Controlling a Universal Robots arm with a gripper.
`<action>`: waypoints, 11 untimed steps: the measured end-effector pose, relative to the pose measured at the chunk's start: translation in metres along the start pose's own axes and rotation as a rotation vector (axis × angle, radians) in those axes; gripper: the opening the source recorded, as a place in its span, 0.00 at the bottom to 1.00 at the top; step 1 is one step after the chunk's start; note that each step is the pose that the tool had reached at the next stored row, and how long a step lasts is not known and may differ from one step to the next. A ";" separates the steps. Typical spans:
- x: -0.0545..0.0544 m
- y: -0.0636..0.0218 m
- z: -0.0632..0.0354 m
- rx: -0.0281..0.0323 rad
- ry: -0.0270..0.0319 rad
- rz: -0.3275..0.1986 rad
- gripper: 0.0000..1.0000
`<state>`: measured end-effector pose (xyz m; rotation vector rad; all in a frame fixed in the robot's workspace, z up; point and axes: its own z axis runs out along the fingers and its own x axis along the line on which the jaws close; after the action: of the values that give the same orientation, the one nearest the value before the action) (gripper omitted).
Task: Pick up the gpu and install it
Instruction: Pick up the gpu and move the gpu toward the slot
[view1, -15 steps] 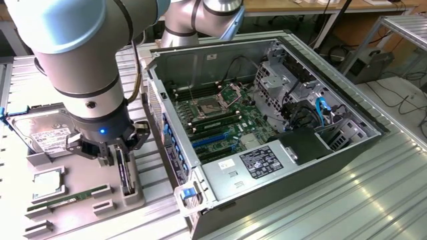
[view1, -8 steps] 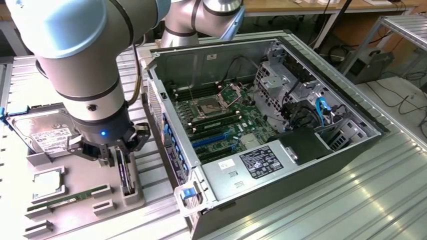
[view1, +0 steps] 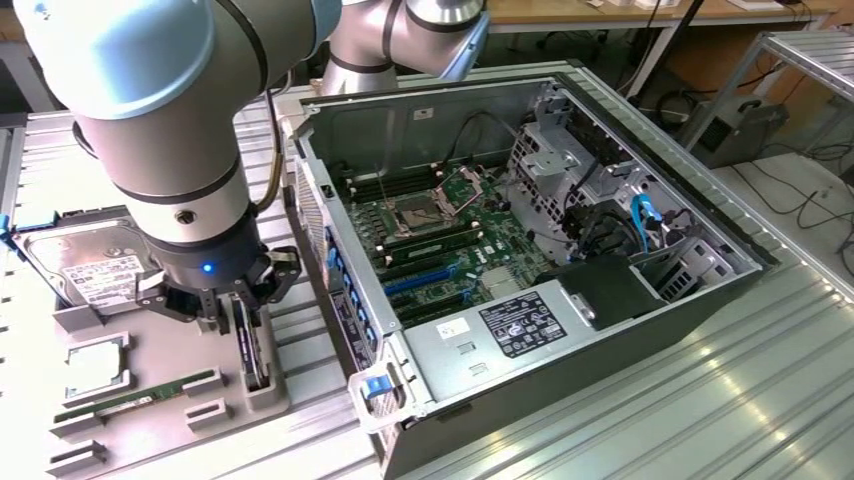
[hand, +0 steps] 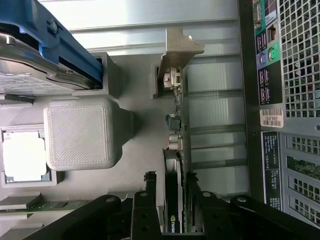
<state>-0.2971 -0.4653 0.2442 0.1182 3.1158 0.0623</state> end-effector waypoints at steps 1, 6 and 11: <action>0.000 0.0000 0.0000 0.0001 0.0000 0.000 0.35; 0.000 0.0000 0.0000 0.0002 0.0001 0.000 0.27; 0.000 0.0000 0.0001 0.0000 0.0027 -0.015 0.26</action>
<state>-0.2971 -0.4654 0.2442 0.0944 3.1190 0.0622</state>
